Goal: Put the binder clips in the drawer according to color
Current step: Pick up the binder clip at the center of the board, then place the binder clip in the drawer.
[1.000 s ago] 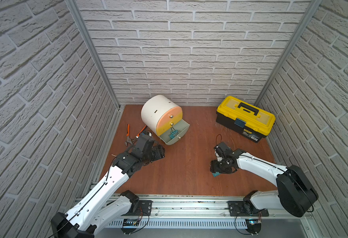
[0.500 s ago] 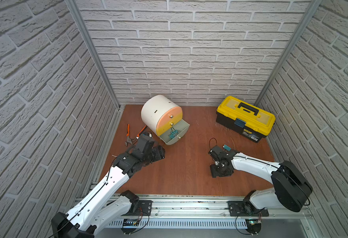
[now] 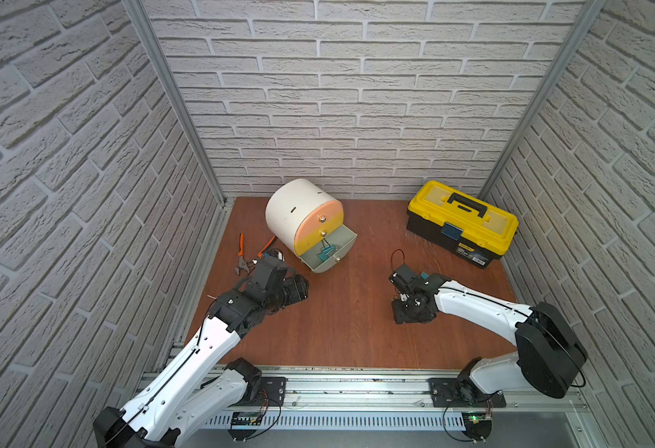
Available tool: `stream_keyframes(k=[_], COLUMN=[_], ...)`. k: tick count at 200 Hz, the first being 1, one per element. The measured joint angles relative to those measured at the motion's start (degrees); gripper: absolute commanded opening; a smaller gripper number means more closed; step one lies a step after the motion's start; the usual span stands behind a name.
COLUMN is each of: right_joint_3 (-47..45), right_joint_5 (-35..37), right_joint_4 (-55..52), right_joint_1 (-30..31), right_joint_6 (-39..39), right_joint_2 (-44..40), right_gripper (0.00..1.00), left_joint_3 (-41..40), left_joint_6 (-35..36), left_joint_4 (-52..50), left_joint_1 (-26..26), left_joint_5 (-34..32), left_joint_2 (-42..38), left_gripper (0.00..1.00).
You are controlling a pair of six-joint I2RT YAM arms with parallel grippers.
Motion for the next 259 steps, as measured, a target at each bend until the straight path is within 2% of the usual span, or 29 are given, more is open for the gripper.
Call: stream_keyframes(k=[67,132,176,207,259], right_joint_3=[18.5,39.1,53.0,59.0,63.8], right_joint_5=[-0.8,-4.7,-8.4,-12.3,-16.2], right_joint_4=[-2.7,-3.0,-3.1,-2.0,-0.6], right_joint_1=[0.0,0.0,-0.7,-2.1,-4.4], right_joint_6=[-2.8,-4.6,-4.4,-1.8,1.8], right_joint_2=[4.0,18.0,27.8,33.4,39.9], right_gripper=[0.49,0.48,0.48,0.48,0.49], left_joint_3=[-1.3,-1.3,-1.3,-1.1,-0.4], left_joint_6=[-1.9,-3.0,-3.8,-4.5,-5.0], left_joint_4=[-0.2,0.4,2.9,4.1,4.5], left_joint_1=[6.3,11.0,11.7,11.8,11.8], left_joint_5=[2.0,7.2,10.2,11.2,11.6], left_joint_2=[0.1,3.7,6.6,6.8,6.6], left_gripper=[0.7,0.7,0.7,0.7,0.7])
